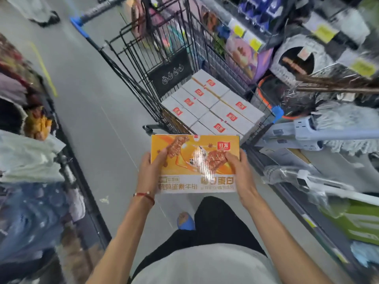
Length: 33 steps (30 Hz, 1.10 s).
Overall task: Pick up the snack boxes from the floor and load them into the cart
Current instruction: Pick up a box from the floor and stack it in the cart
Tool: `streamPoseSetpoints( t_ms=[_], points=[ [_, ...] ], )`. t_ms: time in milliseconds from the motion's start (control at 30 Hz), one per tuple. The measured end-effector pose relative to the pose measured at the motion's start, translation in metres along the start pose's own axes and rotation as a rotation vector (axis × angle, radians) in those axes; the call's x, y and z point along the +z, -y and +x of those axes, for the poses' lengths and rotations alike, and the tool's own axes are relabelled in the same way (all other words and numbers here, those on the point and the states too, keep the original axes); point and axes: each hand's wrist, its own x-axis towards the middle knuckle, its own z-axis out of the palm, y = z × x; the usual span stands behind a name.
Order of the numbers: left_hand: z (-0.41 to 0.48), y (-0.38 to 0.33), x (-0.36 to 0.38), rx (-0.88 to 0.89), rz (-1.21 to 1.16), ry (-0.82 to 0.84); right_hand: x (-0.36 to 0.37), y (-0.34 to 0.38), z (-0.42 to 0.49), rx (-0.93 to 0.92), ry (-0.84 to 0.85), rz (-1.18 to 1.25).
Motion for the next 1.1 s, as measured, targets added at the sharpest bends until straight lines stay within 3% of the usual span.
streamPoseSetpoints(
  t_ms=[533,867,1100],
  points=[
    [0.219,-0.142,0.058,0.102,0.183,0.081,0.058,0.107,0.201,0.037,-0.116,0.199],
    [0.348,-0.184,0.103,-0.037,0.224,0.271,0.079,0.145,0.281,0.144,-0.265,0.222],
    [0.436,-0.201,0.131,-0.095,0.406,0.416,0.095,0.148,0.335,0.244,-0.389,0.12]
  ],
)
